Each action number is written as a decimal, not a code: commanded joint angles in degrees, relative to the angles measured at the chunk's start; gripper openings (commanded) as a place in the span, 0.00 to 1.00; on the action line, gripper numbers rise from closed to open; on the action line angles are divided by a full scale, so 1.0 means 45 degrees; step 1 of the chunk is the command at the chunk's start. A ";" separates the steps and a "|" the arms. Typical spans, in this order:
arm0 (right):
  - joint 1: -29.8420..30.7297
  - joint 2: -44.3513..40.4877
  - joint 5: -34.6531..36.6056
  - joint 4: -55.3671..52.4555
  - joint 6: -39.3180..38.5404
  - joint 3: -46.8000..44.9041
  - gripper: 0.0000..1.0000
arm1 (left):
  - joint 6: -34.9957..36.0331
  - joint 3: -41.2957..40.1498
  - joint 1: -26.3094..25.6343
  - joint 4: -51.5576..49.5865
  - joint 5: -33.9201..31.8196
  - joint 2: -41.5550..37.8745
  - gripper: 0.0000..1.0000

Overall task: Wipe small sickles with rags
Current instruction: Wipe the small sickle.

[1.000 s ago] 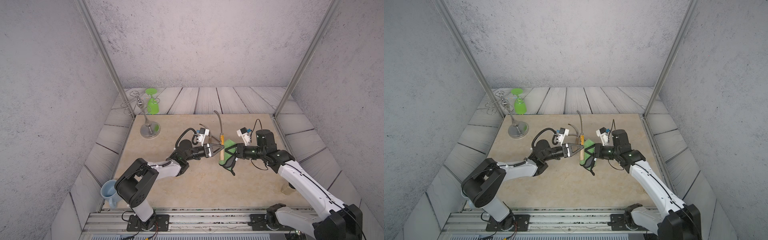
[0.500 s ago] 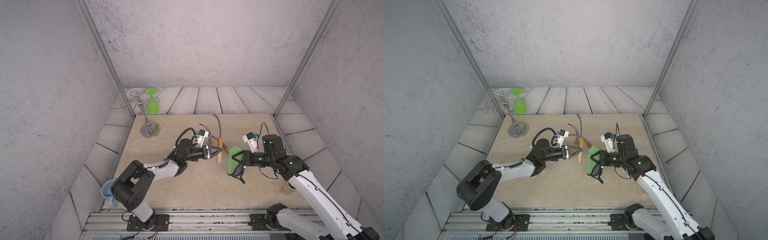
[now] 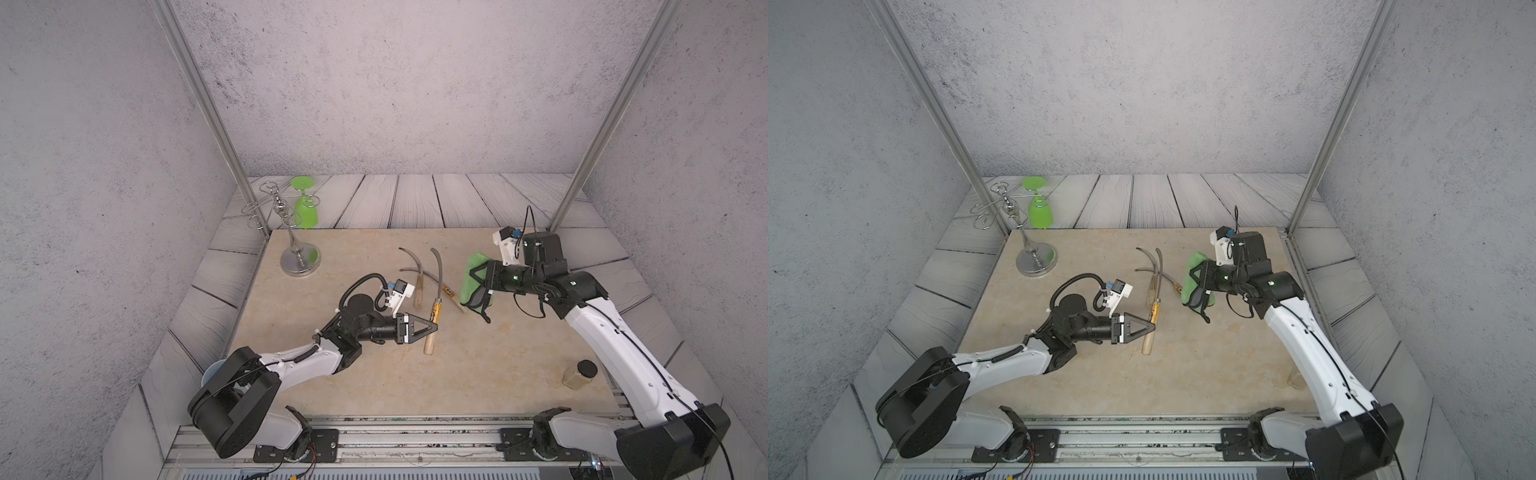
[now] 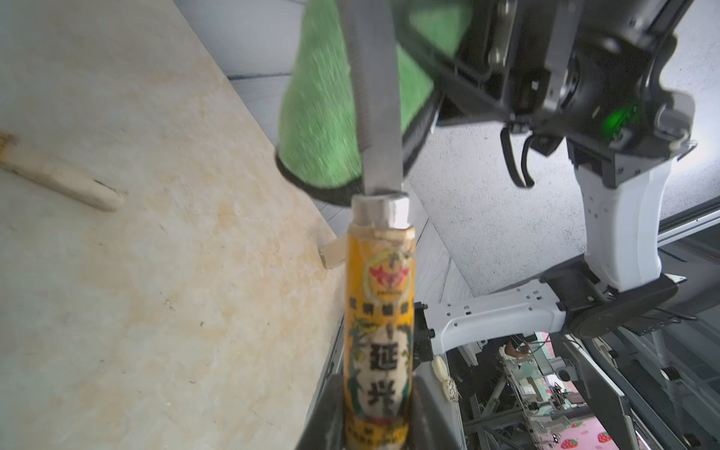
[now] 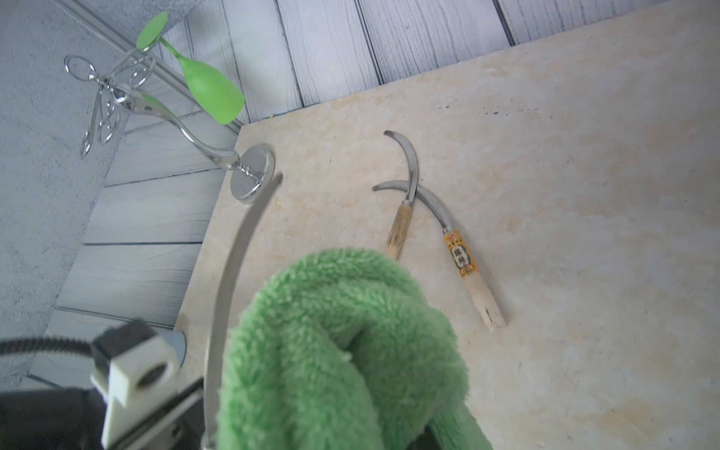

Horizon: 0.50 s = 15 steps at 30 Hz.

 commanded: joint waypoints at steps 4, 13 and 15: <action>-0.0629 0.1831 -0.1630 0.2264 0.1169 0.0850 0.32 | -0.0077 -0.0264 -0.0868 0.1562 0.0038 -0.0057 0.00; -0.0876 0.3079 -0.4159 0.4741 0.2811 0.0836 0.31 | -0.0438 -0.0237 -0.1359 0.2517 -0.0207 0.0942 0.00; -0.0878 0.3027 -0.4328 0.4934 0.2908 0.0834 0.31 | -0.0560 -0.0265 -0.1393 0.2799 -0.0226 0.1210 0.00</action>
